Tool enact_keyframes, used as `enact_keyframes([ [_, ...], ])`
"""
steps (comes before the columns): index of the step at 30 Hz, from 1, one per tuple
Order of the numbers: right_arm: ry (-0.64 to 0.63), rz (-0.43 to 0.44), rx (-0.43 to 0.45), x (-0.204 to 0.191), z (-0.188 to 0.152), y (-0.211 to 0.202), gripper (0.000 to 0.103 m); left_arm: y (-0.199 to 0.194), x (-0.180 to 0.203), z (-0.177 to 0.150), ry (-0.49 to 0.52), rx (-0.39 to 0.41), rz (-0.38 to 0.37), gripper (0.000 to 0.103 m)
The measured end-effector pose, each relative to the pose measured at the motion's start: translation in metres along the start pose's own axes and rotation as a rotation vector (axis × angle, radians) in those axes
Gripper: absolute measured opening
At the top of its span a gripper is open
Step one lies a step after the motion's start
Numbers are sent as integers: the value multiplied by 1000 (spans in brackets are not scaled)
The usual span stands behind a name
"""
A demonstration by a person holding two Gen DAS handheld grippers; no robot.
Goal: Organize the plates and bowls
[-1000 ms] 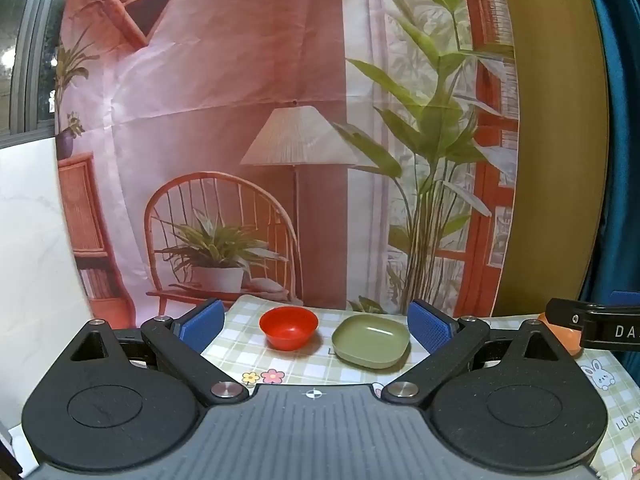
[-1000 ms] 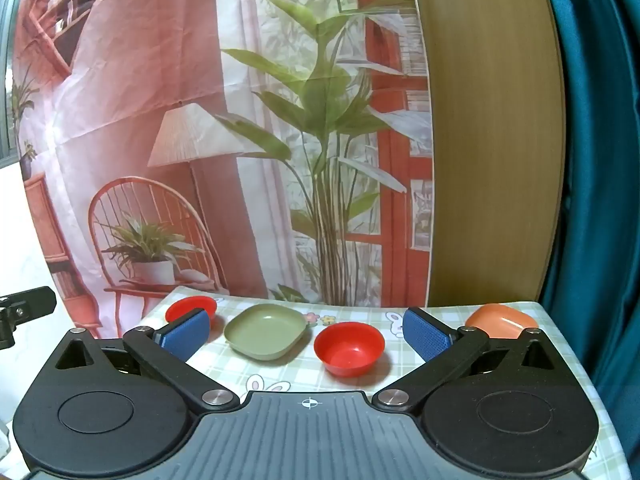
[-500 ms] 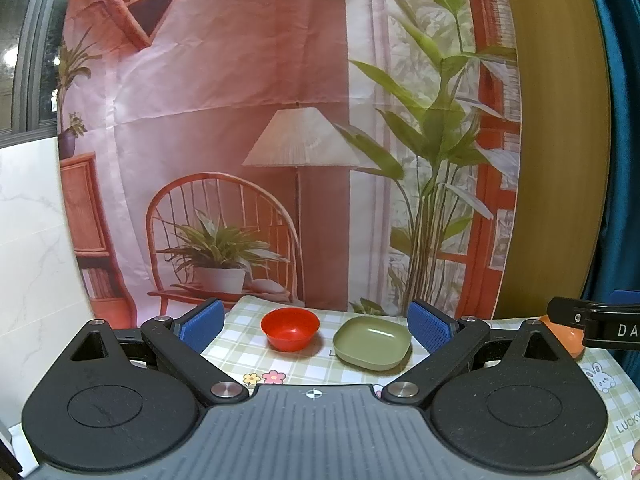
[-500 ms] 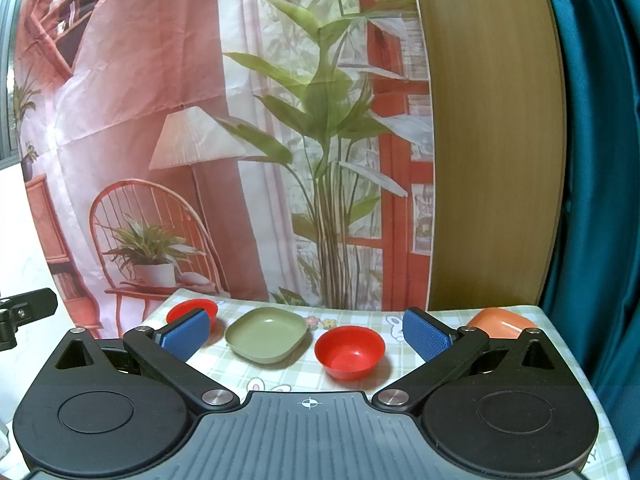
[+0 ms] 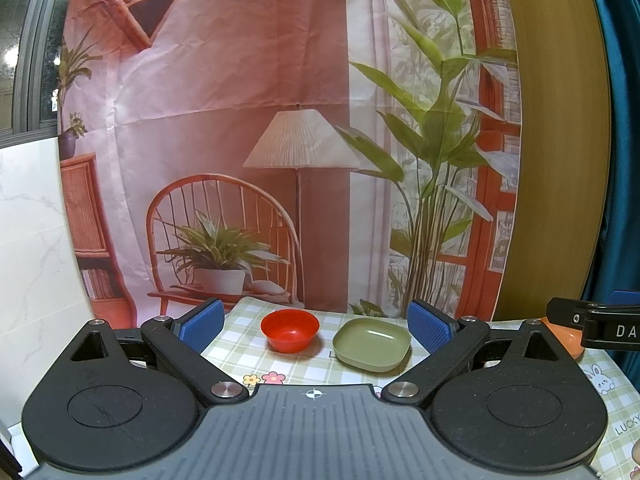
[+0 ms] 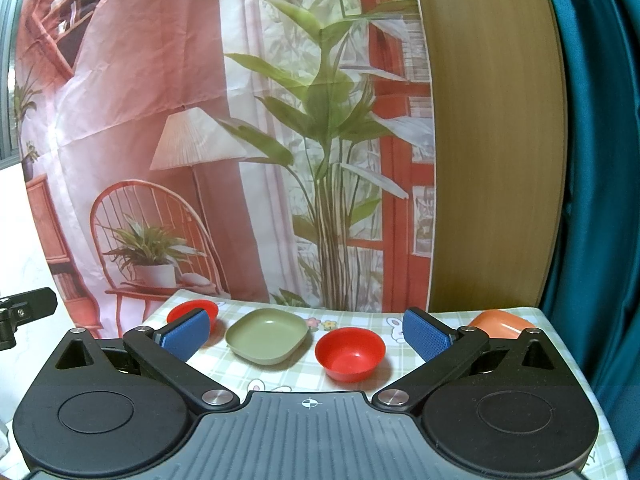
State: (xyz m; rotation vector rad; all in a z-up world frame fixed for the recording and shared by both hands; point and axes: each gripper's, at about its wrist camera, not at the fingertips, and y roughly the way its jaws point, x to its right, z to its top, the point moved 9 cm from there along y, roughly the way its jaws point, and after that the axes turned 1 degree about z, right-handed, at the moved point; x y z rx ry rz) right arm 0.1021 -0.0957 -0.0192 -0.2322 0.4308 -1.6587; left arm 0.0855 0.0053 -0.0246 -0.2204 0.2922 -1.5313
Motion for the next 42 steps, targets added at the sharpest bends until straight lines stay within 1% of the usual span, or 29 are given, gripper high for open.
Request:
enact_keyframes([
  [37, 2, 0, 3, 3, -4, 1, 103, -2, 0, 1, 0, 2, 2, 99],
  [42, 4, -1, 1, 1, 2, 1, 103, -2, 0, -1, 0, 9, 4, 99],
])
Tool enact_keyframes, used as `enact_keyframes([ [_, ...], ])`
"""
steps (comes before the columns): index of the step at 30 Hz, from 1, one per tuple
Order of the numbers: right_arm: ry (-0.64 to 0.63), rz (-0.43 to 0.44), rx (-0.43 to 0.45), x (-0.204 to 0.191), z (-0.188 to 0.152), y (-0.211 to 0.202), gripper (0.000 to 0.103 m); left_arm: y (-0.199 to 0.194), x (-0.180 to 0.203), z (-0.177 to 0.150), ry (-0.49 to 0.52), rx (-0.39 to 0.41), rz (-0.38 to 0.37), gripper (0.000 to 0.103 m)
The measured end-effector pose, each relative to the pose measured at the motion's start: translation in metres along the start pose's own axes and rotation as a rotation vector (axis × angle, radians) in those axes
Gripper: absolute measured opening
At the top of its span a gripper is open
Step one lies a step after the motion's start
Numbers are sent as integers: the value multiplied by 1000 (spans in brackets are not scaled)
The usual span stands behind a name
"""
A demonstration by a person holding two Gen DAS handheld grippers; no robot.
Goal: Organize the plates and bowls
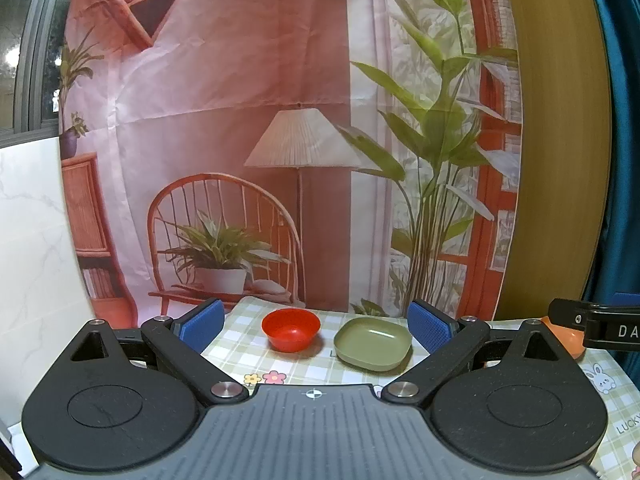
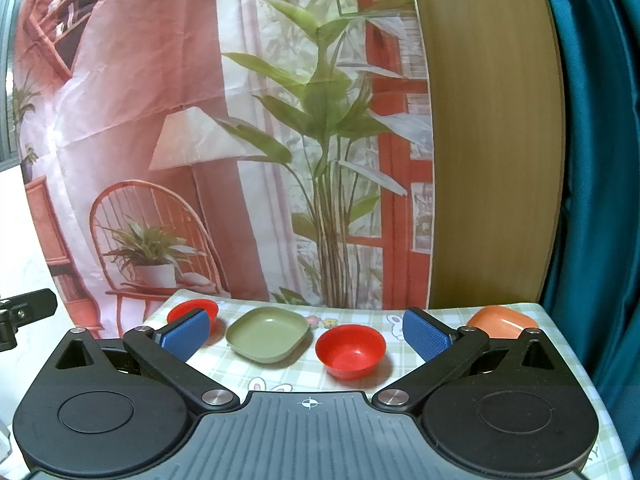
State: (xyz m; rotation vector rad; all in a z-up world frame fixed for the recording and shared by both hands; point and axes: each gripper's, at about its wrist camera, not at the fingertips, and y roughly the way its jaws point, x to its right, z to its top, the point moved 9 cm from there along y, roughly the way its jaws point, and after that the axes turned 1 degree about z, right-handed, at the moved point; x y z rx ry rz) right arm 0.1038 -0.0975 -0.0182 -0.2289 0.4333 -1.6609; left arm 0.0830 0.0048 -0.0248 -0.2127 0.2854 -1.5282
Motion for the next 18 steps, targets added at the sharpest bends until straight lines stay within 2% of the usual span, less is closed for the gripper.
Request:
enact_keyframes([
  [7, 14, 23, -9, -1, -4, 1, 103, 3, 1, -4, 0, 1, -18, 99],
  [18, 3, 49, -41, -10, -8, 38, 103, 32, -19, -7, 55, -24, 28, 99],
])
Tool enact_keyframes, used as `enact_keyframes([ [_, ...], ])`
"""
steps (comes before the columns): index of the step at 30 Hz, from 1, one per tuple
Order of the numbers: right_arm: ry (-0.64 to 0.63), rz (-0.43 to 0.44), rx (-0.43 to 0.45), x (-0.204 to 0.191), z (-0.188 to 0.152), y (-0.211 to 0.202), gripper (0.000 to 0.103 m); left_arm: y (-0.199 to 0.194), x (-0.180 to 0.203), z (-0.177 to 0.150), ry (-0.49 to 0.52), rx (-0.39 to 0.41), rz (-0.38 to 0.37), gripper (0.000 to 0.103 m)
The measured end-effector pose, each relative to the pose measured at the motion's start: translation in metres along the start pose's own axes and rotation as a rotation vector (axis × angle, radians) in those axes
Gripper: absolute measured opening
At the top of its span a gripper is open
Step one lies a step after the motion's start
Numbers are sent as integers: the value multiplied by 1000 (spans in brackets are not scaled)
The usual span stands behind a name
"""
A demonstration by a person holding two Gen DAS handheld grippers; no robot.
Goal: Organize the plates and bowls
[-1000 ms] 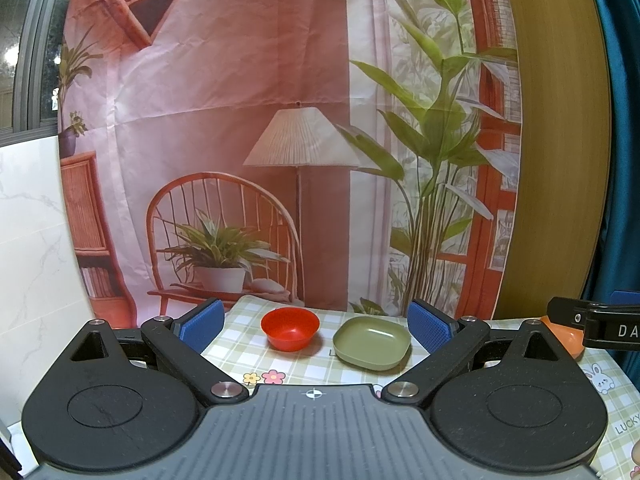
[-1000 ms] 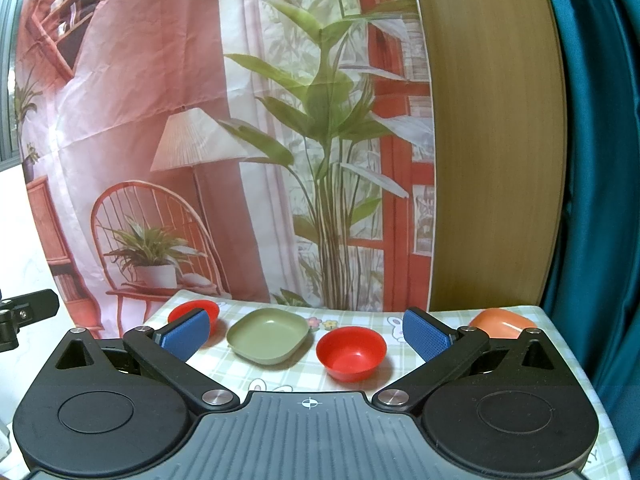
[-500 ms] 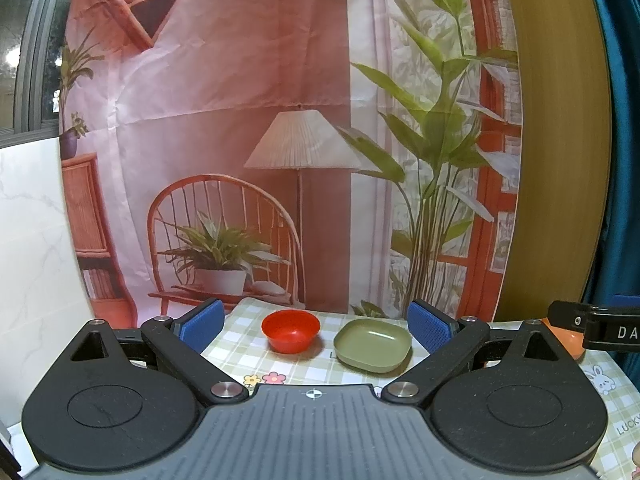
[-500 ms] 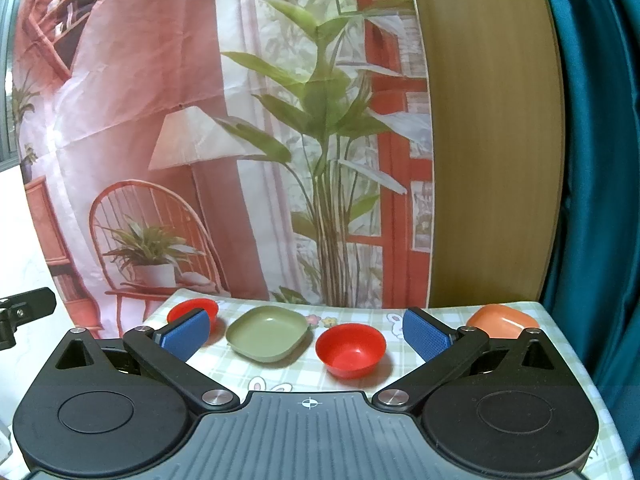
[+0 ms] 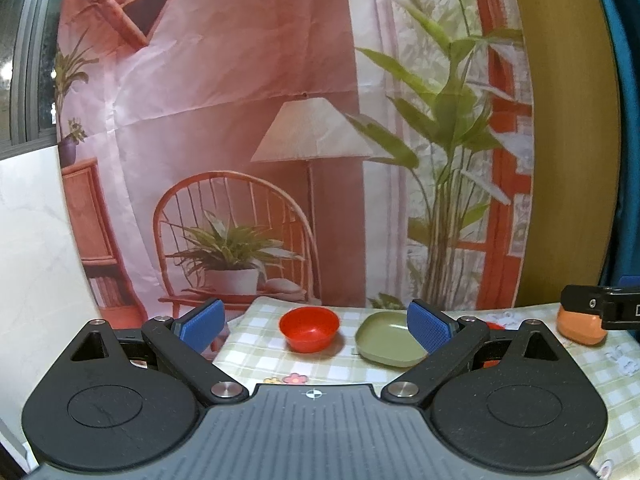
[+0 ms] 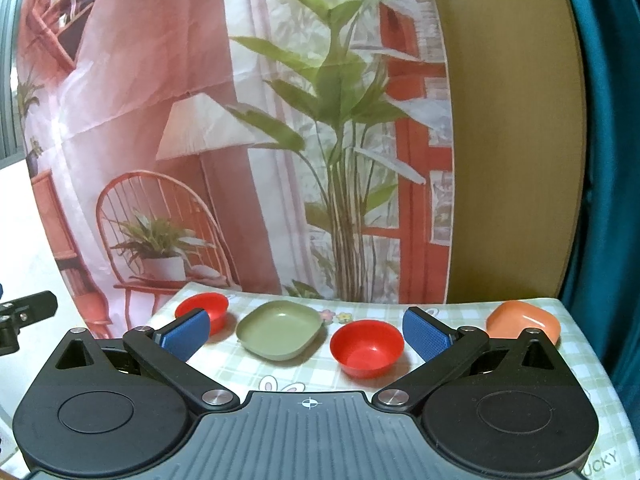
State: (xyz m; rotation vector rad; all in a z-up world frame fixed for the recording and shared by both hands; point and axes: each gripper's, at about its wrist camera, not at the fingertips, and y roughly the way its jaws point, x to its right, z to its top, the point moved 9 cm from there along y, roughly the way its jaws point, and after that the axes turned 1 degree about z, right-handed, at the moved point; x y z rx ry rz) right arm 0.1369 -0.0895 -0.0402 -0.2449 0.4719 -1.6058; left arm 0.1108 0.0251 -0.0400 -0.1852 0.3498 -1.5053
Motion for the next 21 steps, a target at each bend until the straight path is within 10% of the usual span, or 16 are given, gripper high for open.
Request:
enact_keyframes([
  [10, -100, 21, -43, -34, -8, 52, 101, 32, -38, -10, 21, -34, 26, 87],
  [21, -191, 159, -157, -101, -40, 123, 74, 80, -120, -69, -63, -204, 125, 57],
])
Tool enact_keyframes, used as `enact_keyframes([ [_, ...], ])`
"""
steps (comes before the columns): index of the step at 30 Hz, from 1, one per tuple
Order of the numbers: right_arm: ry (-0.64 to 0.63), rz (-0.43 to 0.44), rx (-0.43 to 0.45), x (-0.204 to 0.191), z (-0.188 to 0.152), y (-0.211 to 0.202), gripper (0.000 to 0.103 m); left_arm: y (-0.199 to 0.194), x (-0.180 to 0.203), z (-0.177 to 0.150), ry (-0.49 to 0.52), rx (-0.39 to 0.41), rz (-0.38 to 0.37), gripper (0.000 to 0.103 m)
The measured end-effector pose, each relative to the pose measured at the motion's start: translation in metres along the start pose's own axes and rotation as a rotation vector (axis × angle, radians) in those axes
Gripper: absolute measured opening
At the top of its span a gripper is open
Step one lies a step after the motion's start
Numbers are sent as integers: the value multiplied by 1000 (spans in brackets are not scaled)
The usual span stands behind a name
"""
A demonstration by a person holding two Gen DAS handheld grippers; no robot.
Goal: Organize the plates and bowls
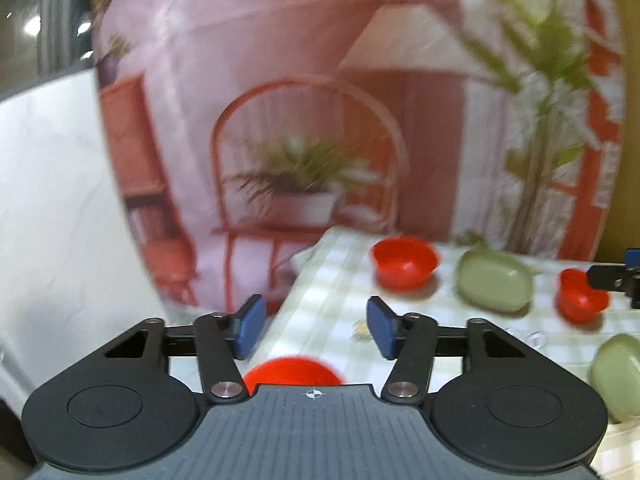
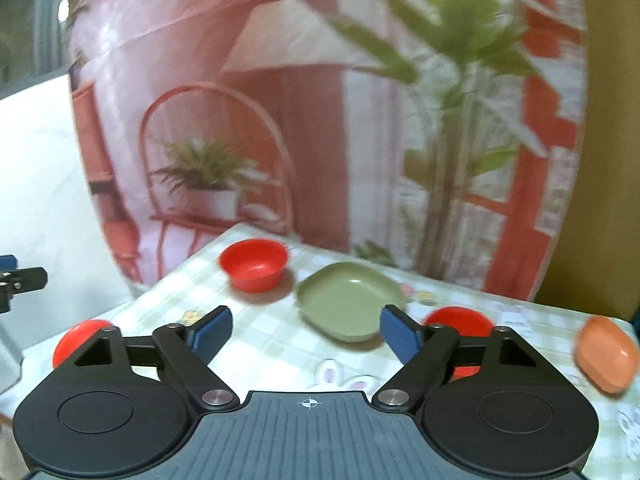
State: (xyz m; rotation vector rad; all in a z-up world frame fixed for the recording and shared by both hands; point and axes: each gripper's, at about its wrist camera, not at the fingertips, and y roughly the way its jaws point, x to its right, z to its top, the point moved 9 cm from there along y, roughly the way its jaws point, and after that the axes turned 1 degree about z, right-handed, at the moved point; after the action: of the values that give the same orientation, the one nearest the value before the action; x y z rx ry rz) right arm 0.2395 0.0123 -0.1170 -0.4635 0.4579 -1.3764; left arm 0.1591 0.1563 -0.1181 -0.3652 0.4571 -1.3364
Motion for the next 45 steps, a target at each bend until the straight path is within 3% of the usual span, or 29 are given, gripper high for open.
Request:
enact_keyframes([
  [10, -85, 134, -86, -68, -2, 72, 57, 41, -71, -23, -96, -89, 89, 55],
  [30, -131, 359, -256, -168, -48, 141, 44, 100, -78, -98, -200, -274, 66, 54],
  [36, -139, 409, -307, -189, -63, 156, 38, 108, -79, -115, -234, -325, 54, 36],
  [38, -136, 419, -326, -193, -68, 159, 32, 109, -78, -119, -244, -330, 48, 22],
  [44, -110, 470, -348, -198, -77, 161, 10, 108, -71, -120, -235, -323, 65, 12],
  [45, -110, 465, -347, -198, -77, 160, 10, 108, -70, -119, -228, -323, 72, 12],
])
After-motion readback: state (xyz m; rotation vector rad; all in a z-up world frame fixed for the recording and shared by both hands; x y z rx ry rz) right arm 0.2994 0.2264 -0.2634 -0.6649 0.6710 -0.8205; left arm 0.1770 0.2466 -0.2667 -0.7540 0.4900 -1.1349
